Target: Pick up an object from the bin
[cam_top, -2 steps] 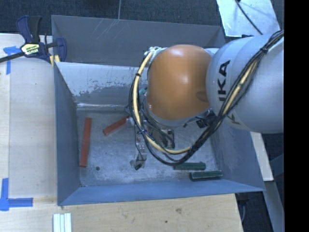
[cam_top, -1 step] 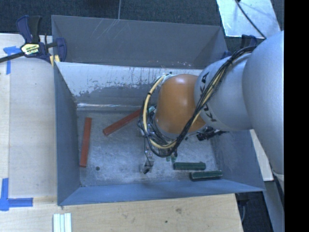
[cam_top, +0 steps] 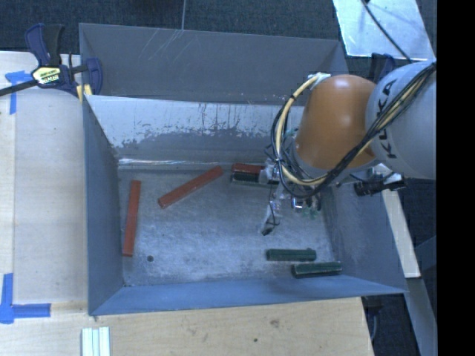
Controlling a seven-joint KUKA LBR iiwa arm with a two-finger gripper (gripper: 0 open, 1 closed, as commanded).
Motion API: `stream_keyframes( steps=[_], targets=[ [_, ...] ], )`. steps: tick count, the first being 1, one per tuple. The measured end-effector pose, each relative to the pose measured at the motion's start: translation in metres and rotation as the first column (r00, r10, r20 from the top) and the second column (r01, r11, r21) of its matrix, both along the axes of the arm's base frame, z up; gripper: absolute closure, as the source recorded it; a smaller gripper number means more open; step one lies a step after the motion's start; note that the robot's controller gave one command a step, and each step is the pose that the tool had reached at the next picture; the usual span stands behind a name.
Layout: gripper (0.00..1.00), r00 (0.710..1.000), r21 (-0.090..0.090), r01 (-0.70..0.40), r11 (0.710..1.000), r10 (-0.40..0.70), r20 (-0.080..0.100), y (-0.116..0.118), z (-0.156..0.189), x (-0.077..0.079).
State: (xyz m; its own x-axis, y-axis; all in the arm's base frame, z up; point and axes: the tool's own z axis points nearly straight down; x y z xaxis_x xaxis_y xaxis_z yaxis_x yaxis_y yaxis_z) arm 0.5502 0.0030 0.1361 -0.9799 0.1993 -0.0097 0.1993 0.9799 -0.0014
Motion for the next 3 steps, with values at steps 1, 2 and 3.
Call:
stream_keyframes(
  steps=[1, 2, 3],
  targets=[
    [0.00, 0.999, 0.004, 0.049, 0.999, -0.049, -0.002, 0.014, -0.068, 0.067],
    [1.00, 0.999, 0.004, 0.051, 0.999, -0.051, 0.007, 0.013, -0.060, 0.068],
    [1.00, 0.997, 0.004, 0.073, 0.997, -0.073, 0.004, -0.001, 0.085, 0.068]
  ],
)
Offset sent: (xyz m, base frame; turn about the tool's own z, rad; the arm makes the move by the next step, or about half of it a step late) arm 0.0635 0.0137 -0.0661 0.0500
